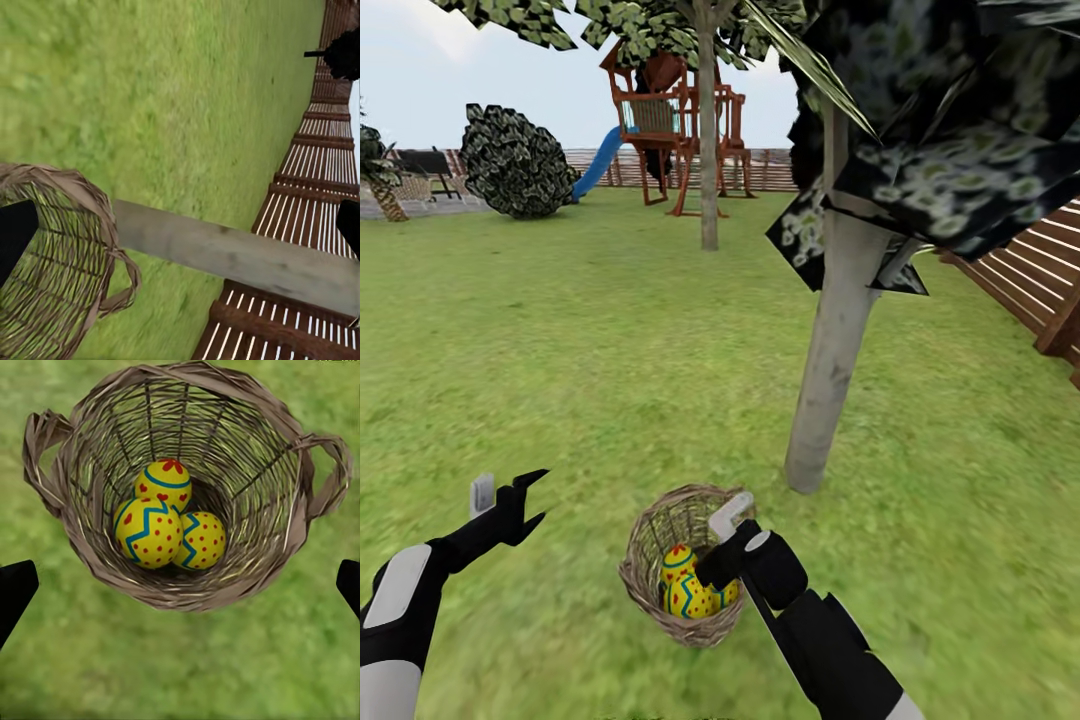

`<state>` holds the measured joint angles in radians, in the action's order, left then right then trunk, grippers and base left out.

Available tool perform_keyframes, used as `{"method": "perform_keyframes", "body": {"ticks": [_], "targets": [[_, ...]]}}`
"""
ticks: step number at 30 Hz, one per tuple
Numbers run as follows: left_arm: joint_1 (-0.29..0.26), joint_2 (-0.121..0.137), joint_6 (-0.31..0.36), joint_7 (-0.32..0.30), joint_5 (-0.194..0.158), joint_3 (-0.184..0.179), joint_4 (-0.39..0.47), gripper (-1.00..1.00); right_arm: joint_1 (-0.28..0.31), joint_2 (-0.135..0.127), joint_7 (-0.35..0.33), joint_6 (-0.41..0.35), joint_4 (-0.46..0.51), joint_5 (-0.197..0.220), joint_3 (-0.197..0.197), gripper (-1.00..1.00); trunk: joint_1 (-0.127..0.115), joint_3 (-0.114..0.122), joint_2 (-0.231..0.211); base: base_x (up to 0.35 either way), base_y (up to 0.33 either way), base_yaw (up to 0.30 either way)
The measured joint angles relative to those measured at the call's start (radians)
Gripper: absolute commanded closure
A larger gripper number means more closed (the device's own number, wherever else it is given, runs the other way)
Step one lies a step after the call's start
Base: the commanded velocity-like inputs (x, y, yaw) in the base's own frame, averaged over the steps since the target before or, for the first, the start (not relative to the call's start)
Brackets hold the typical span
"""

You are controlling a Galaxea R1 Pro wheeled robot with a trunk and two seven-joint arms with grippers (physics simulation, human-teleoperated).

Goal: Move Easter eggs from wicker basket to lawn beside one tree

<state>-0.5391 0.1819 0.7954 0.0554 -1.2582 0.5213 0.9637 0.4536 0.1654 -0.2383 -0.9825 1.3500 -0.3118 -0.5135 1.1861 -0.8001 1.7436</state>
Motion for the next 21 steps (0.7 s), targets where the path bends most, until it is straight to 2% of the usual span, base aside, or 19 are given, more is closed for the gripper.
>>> {"method": "perform_keyframes", "body": {"ticks": [11,19,21], "targets": [[0.000,0.001,0.000,0.000,0.000,0.001,-0.001,-1.00,0.000,-0.001,0.000,0.001,-0.001,0.002,0.000,-1.00,0.000,-0.013,0.000,0.000,0.000,0.177],[0.000,0.002,0.000,0.000,-0.001,0.002,-0.001,-1.00,-0.001,-0.005,0.000,0.005,-0.002,0.004,0.001,-1.00,0.000,-0.016,0.000,0.000,0.000,0.027],[0.000,0.002,0.000,0.000,-0.002,0.003,-0.001,-1.00,-0.002,-0.006,-0.001,-0.001,-0.012,0.007,0.003,-1.00,0.000,-0.016,0.000,0.247,0.000,0.000]]}}
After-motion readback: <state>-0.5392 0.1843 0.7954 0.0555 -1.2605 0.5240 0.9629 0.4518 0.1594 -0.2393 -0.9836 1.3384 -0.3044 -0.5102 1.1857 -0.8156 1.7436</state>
